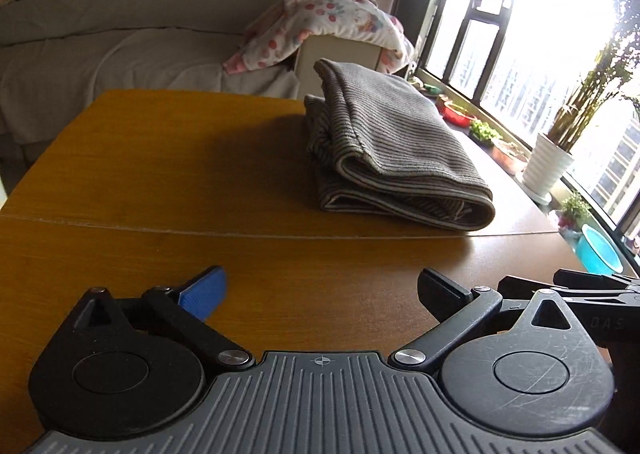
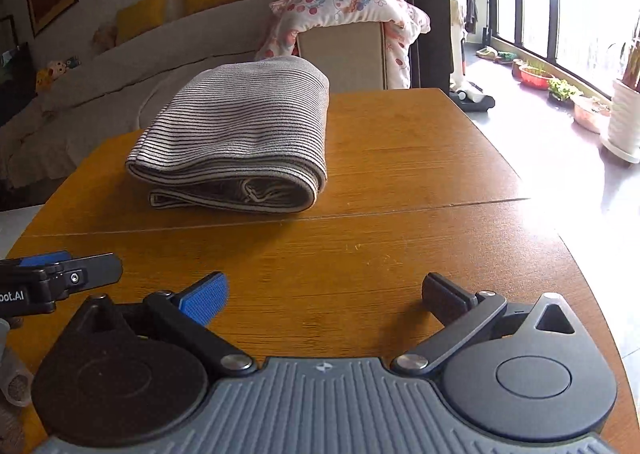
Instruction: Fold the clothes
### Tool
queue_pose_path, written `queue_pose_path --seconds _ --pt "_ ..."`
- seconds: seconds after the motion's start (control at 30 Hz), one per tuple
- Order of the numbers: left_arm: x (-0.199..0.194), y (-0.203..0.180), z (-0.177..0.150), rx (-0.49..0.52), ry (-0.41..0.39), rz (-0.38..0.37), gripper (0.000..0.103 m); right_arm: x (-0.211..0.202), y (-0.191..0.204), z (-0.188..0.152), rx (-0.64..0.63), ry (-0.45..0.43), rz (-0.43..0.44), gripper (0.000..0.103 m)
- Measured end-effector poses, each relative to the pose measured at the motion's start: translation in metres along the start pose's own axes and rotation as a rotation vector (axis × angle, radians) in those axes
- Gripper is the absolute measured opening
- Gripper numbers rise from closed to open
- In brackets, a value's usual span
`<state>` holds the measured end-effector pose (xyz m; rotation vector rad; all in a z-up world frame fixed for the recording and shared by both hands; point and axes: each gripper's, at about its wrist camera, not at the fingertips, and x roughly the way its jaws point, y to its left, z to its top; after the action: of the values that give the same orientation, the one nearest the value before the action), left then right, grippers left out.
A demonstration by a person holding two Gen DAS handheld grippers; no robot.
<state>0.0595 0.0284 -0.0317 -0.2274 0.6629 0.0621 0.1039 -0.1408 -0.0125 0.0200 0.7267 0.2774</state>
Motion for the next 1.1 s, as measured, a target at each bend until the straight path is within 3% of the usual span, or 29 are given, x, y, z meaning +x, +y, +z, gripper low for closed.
queue_pose_path --seconds 0.27,1.1 --pt "0.009 -0.026 -0.005 0.149 0.060 0.136 0.103 0.011 0.011 0.006 -0.074 0.033 -0.067 0.103" --pt "0.016 -0.026 0.001 0.130 0.057 0.150 0.103 0.009 0.008 0.009 -0.071 0.029 -0.057 0.103"
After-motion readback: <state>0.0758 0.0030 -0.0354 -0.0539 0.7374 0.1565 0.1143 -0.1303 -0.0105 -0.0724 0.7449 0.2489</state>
